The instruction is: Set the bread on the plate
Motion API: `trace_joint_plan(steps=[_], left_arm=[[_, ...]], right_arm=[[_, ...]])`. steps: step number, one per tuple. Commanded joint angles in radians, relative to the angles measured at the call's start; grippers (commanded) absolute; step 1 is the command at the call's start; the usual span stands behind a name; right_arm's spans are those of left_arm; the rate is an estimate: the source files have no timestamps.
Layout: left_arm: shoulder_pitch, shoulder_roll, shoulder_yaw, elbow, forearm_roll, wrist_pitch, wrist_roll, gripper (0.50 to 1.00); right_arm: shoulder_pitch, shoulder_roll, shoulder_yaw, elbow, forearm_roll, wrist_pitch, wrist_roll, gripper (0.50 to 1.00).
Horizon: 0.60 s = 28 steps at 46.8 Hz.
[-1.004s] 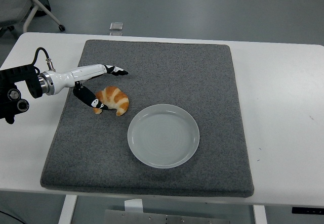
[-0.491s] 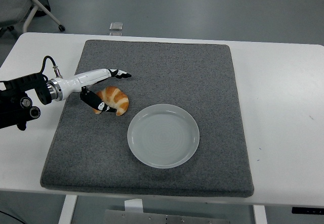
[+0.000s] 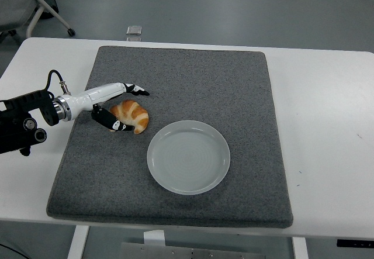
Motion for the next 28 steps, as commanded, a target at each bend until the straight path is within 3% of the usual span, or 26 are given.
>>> trace_joint_plan(steps=[1, 5, 12, 22, 28], left_arm=[[0.002, -0.014, -0.001, 0.020, -0.002, 0.000, 0.000, 0.791], [0.012, -0.028, -0.001, 0.041, -0.014, 0.002, 0.000, 0.776], [0.012, -0.030, -0.004, 0.043, -0.020, 0.003, 0.000, 0.681], [0.011, -0.022, -0.093, 0.043, -0.026, 0.026, 0.002, 0.666], [0.008, -0.018, -0.153, 0.044, -0.023, 0.020, 0.002, 0.500]], right_arm=[[0.000, 0.000, 0.000, 0.000, 0.000, 0.000, 0.000, 0.930], [0.000, 0.000, 0.000, 0.000, 0.000, 0.000, 0.000, 0.930], [-0.002, 0.000, 0.000, 0.000, 0.000, 0.000, 0.000, 0.930], [-0.002, 0.000, 0.000, 0.000, 0.000, 0.000, 0.000, 0.930], [-0.002, 0.000, 0.000, 0.000, 0.000, 0.000, 0.000, 0.930]])
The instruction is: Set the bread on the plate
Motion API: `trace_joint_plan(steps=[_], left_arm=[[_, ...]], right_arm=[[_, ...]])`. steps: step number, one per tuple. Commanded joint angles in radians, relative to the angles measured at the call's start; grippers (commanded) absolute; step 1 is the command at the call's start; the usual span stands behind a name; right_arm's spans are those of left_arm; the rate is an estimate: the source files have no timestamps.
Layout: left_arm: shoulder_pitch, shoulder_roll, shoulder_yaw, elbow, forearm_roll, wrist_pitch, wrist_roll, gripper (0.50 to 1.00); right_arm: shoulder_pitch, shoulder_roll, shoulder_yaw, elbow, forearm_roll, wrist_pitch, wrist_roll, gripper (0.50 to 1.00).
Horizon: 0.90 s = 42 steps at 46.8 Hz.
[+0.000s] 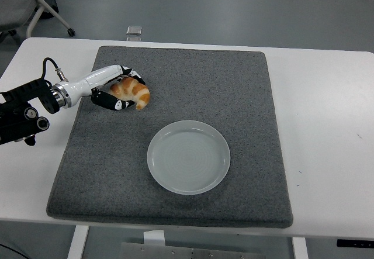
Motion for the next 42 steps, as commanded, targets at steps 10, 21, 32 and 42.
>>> trace_joint_plan(steps=[10, 21, 32, 42], left_arm=[[-0.006, 0.002, -0.024, 0.000, 0.001, -0.003, 0.000, 0.500], [-0.004, 0.013, -0.027, 0.000, 0.000, -0.003, 0.001, 0.500], [-0.015, 0.057, -0.063, 0.032, -0.057, -0.010, 0.000, 0.500], [-0.035, 0.060, -0.126, 0.135, -0.079, -0.091, -0.008, 0.500]], right_arm=[[0.000, 0.000, -0.002, 0.000, 0.000, 0.000, 0.000, 0.930], [0.000, 0.000, -0.002, 0.000, 0.000, 0.000, 0.000, 0.930], [0.000, 0.000, 0.000, 0.000, 0.000, 0.000, 0.000, 0.930], [0.000, 0.000, 0.000, 0.000, 0.000, 0.000, 0.000, 0.930]])
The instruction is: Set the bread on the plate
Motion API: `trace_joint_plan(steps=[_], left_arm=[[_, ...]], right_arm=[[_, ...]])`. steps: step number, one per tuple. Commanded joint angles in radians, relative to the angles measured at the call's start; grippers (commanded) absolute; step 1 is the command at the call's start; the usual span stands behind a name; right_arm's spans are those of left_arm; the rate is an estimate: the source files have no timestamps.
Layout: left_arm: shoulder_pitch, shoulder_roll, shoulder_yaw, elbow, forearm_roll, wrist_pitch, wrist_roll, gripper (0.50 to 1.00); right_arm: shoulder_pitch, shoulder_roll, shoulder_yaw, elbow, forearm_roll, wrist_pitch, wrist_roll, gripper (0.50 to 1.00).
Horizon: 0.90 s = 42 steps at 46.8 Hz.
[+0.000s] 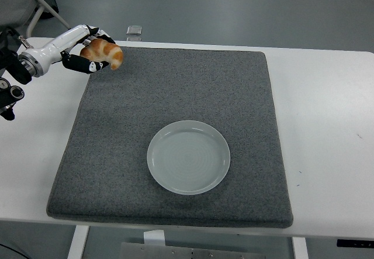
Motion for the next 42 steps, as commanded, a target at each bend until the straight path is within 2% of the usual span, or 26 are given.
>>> trace_joint_plan(steps=[1, 6, 17, 24, 32, 42], left_arm=[[-0.013, 0.005, -0.035, 0.024, -0.005, -0.050, -0.003, 0.500], [-0.045, 0.018, -0.067, 0.045, -0.005, -0.081, -0.003, 0.500], [-0.203, 0.048, -0.064, 0.044, -0.004, -0.178, 0.001, 0.500], [-0.289, 0.042, -0.053, 0.022, 0.002, -0.201, 0.006, 0.500], [-0.326, 0.035, -0.052, -0.106, 0.016, -0.192, 0.015, 0.500], [-0.315, -0.001, -0.050, -0.271, 0.042, -0.186, 0.028, 0.500]], right_arm=[[0.000, 0.000, 0.000, -0.002, 0.000, 0.000, 0.000, 0.930], [0.000, 0.000, 0.000, -0.002, 0.000, 0.000, 0.000, 0.930], [0.000, 0.000, 0.000, -0.002, 0.000, 0.000, 0.000, 0.930], [0.000, 0.000, 0.000, 0.000, 0.000, 0.000, 0.000, 0.930], [0.000, 0.000, 0.000, 0.000, 0.000, 0.000, 0.000, 0.930], [0.000, 0.000, 0.000, -0.002, 0.000, 0.000, 0.000, 0.930]])
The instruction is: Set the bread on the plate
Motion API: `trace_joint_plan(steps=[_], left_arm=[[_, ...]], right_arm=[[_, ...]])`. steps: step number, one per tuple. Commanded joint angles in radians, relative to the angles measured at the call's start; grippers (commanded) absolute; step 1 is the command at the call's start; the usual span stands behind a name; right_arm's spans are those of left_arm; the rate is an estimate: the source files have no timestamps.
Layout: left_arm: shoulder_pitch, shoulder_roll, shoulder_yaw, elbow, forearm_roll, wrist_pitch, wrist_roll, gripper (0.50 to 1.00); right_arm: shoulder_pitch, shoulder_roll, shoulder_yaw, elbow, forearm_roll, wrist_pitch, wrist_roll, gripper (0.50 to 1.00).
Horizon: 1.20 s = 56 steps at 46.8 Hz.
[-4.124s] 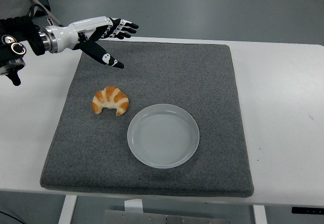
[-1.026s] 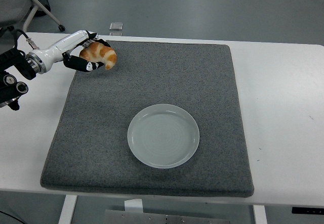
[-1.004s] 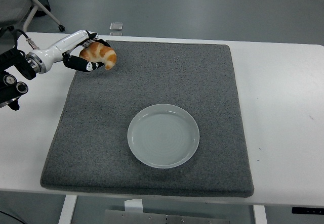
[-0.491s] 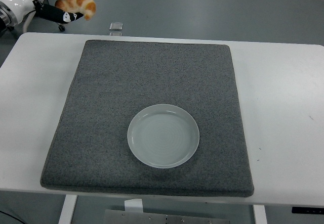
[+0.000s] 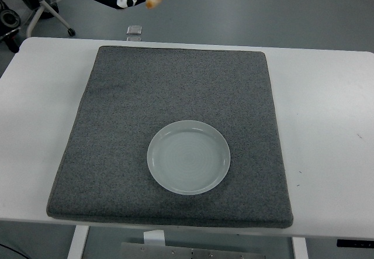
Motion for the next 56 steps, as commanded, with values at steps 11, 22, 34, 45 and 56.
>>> trace_joint_plan(steps=[11, 22, 34, 45, 56], left_arm=[[0.064, -0.048, -0.005, -0.154, 0.153, 0.014, -0.014, 0.500], [0.185, -0.134, -0.003, -0.166, 0.280, 0.048, -0.018, 0.500], [0.351, -0.205, -0.003, -0.158, 0.414, 0.120, -0.040, 0.500], [0.435, -0.234, 0.000, -0.125, 0.454, 0.154, -0.040, 0.500], [0.483, -0.236, 0.000, -0.105, 0.468, 0.161, -0.046, 0.500]], right_arm=[[0.000, 0.000, 0.000, 0.000, 0.002, 0.000, 0.000, 0.930], [0.000, 0.000, 0.000, -0.001, 0.000, 0.000, 0.000, 0.930], [0.000, 0.000, 0.000, -0.001, 0.000, 0.000, 0.000, 0.930], [0.000, 0.000, 0.000, -0.001, 0.000, 0.000, 0.000, 0.930], [0.000, 0.000, 0.000, -0.003, 0.000, 0.000, 0.000, 0.930]])
